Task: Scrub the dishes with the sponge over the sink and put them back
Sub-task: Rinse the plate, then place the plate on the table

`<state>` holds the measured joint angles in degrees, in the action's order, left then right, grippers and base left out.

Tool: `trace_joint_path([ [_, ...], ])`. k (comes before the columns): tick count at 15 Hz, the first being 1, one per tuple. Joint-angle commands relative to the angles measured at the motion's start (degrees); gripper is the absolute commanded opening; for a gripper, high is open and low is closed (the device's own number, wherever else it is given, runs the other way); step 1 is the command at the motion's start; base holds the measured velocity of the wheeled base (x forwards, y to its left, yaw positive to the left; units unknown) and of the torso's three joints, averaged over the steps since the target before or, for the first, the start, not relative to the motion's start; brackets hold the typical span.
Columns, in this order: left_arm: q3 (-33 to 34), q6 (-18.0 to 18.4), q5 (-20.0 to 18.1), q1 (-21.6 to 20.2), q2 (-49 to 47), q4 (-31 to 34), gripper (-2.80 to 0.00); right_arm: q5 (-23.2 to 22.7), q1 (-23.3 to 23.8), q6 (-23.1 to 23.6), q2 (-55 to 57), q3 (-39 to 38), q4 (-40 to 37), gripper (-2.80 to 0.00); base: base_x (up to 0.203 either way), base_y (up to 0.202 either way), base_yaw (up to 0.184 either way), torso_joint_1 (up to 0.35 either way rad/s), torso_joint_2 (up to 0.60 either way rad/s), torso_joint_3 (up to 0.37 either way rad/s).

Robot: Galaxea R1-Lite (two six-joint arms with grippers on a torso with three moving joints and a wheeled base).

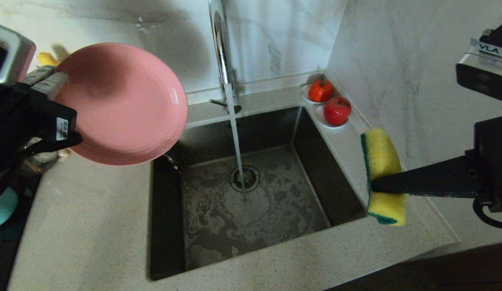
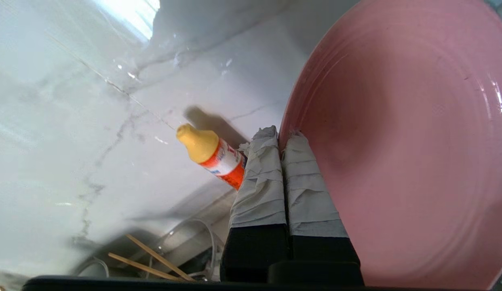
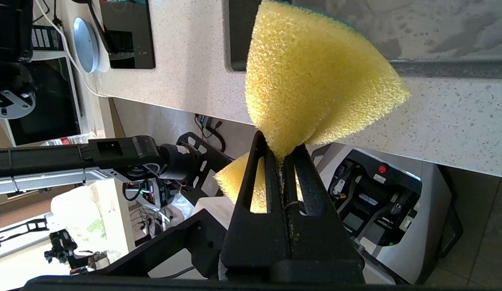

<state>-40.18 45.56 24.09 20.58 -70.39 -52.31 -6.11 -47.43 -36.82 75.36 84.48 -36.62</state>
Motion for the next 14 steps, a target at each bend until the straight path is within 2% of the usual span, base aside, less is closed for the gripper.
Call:
trace_joint_path([
  [1, 0.10, 0.32, 0.08, -0.01, 0.69, -0.25, -2.80, -0.04, -0.03, -0.27, 0.13, -0.12, -0.21, -2.80, 0.000, 0.000, 0.000, 0.000, 0.00, 0.000],
  [4, -0.14, -0.49, 0.43, -0.12, 0.08, 2.43, -2.80, -0.04, -0.03, -0.36, 0.26, -0.39, -0.21, -2.80, 0.000, 0.000, 0.000, 0.000, 0.00, 0.000],
  [6, -0.53, -2.42, 0.40, -0.18, -0.15, 11.14, -2.80, -0.04, 0.41, -0.36, 0.34, -0.59, -0.29, -2.80, 0.000, 0.000, 0.000, 0.000, 0.00, 0.000],
  [7, -1.94, -5.08, 0.37, -0.18, -0.28, 16.73, -2.80, -0.04, 0.49, -0.36, 0.16, -1.22, -0.21, -2.80, 0.000, 0.000, 0.000, 0.000, 0.00, 0.000],
  [9, -6.86, -13.62, 0.28, -0.24, -0.69, 30.30, -2.80, -0.04, 0.63, -0.29, -0.21, -2.70, -0.21, -2.80, 0.000, 0.000, 0.000, 0.000, 0.00, 0.000],
  [11, -12.12, -23.77, -0.47, -0.79, -0.83, 44.60, -2.80, -0.13, 0.76, -0.27, -0.30, -3.51, 0.99, -2.80, 0.000, 0.000, 0.000, 0.000, 0.00, 0.000],
  [12, -14.29, -29.64, -2.47, -2.16, -0.86, 50.83, -2.80, -0.38, 0.84, -0.27, -0.47, -4.06, 1.87, -2.80, 0.000, 0.000, 0.000, 0.000, 0.00, 0.000],
  [14, -16.01, -36.71, -7.78, -7.73, -1.01, 56.79, -2.80, -0.84, 0.85, -0.27, -0.48, -4.41, 3.20, -2.80, 0.000, 0.000, 0.000, 0.000, 0.00, 0.000],
])
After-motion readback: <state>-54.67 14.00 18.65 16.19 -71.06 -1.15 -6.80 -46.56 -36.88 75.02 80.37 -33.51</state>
